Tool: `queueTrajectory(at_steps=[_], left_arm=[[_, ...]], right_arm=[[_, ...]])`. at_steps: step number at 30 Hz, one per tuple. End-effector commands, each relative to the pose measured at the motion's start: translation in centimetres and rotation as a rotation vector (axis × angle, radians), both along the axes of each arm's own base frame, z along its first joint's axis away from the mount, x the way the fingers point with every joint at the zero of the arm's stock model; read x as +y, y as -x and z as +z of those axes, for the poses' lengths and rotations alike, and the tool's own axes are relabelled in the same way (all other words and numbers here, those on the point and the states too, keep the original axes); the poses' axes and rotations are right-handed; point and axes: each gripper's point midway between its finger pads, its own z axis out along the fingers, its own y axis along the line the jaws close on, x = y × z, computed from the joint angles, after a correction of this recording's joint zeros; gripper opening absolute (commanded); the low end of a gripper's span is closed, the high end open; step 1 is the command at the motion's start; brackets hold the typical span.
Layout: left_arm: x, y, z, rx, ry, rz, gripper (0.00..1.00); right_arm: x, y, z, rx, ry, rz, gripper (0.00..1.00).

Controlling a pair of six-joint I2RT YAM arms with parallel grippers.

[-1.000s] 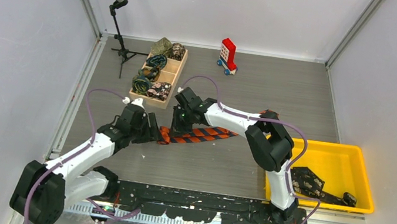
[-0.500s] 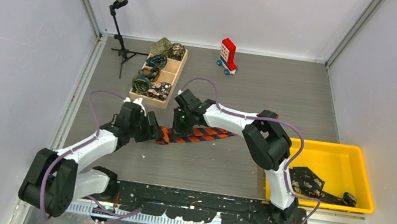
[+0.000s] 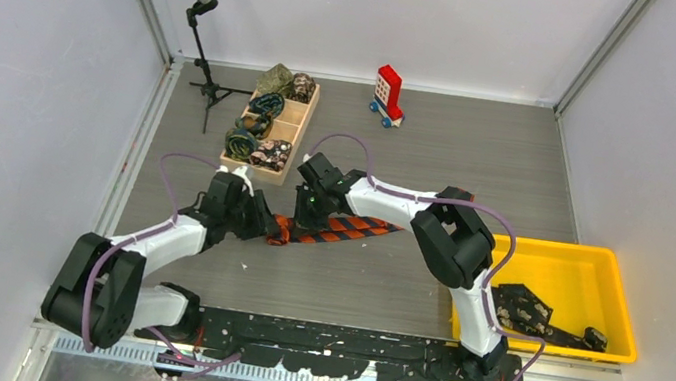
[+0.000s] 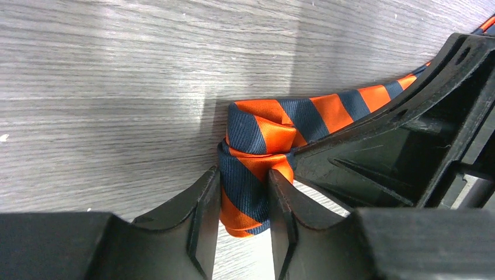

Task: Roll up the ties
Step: Roll the tie at the center of the board.

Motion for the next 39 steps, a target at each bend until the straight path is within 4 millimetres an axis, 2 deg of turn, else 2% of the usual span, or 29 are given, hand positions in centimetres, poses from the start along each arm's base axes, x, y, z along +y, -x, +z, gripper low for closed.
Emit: queueTrajectory(at_steps=[1, 6, 10, 13, 19, 30, 39], left_arm=[[0.9, -0.6, 1.1, -0.021, -0.048, 0.028, 0.34], [2.0, -0.4, 1.8, -0.028, -0.120, 0.051, 0.32], [2.4, -0.3, 2.2, -0.025, -0.179, 0.045, 0.32], [2.6, -0.5, 2.5, -0.030, -0.244, 0.050, 0.32], [3.3, -0.5, 3.7, -0.034, -0.395, 0.049, 0.32], [4.7, -0.9, 3.1, 0.026, -0.642, 0.032, 0.31], [4.8, -1.4, 4.0, 0.009, -0.844, 0.038, 0.30]], right_arm=[[0.9, -0.7, 1.5, -0.038, -0.044, 0.011, 0.13], [0.1, -1.2, 3.4, -0.062, -0.056, 0.004, 0.13], [-0.8, -2.1, 5.7, -0.114, -0.059, -0.009, 0.13], [-1.7, -3.1, 6.5, -0.138, -0.054, -0.024, 0.14], [-4.0, -4.6, 5.7, -0.125, -0.027, -0.068, 0.14], [-6.9, -4.8, 4.6, -0.108, 0.005, -0.105, 0.14], [-8.5, -4.9, 4.5, -0.104, 0.013, -0.131, 0.13]])
